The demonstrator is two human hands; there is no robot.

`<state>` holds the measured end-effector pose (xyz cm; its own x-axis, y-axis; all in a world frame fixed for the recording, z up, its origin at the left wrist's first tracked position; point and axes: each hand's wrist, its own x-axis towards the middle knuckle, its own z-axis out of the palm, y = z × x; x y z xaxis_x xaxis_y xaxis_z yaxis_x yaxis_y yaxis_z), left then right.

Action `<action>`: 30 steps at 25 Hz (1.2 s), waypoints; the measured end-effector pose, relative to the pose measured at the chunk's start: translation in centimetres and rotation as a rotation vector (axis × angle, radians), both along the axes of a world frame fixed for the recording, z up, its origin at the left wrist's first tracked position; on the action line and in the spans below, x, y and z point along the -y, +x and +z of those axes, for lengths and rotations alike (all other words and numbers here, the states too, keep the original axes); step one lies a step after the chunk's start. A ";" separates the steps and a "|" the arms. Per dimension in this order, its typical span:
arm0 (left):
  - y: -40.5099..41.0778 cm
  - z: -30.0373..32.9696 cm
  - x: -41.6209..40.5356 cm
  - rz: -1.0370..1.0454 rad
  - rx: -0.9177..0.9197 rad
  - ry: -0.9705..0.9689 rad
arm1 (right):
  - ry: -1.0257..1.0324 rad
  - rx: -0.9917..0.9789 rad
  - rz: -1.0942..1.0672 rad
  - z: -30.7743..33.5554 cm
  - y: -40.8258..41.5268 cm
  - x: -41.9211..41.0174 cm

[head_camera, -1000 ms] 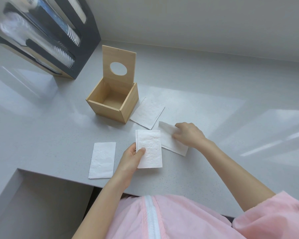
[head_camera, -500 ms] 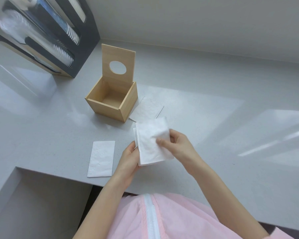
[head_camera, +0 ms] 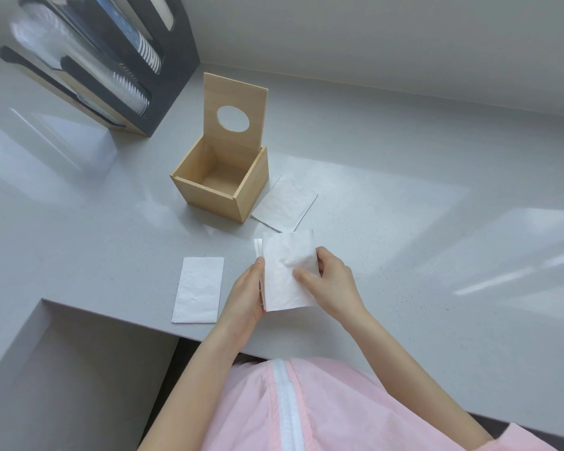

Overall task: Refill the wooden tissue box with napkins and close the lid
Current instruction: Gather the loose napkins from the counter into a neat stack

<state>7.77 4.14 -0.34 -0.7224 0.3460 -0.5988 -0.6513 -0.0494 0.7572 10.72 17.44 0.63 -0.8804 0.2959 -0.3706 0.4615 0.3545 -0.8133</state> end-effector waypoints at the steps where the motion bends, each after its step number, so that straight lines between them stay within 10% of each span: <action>1: 0.0 0.1 0.1 0.008 0.003 0.013 | -0.001 -0.005 -0.004 0.0 -0.1 0.3; 18: -2.8 1.2 10.0 0.129 -0.077 -0.212 | -0.112 -0.008 -0.039 0.0 -4.2 8.2; 30: -5.3 1.5 16.1 0.212 -0.072 -0.227 | 0.481 0.224 0.345 -1.6 -7.0 13.3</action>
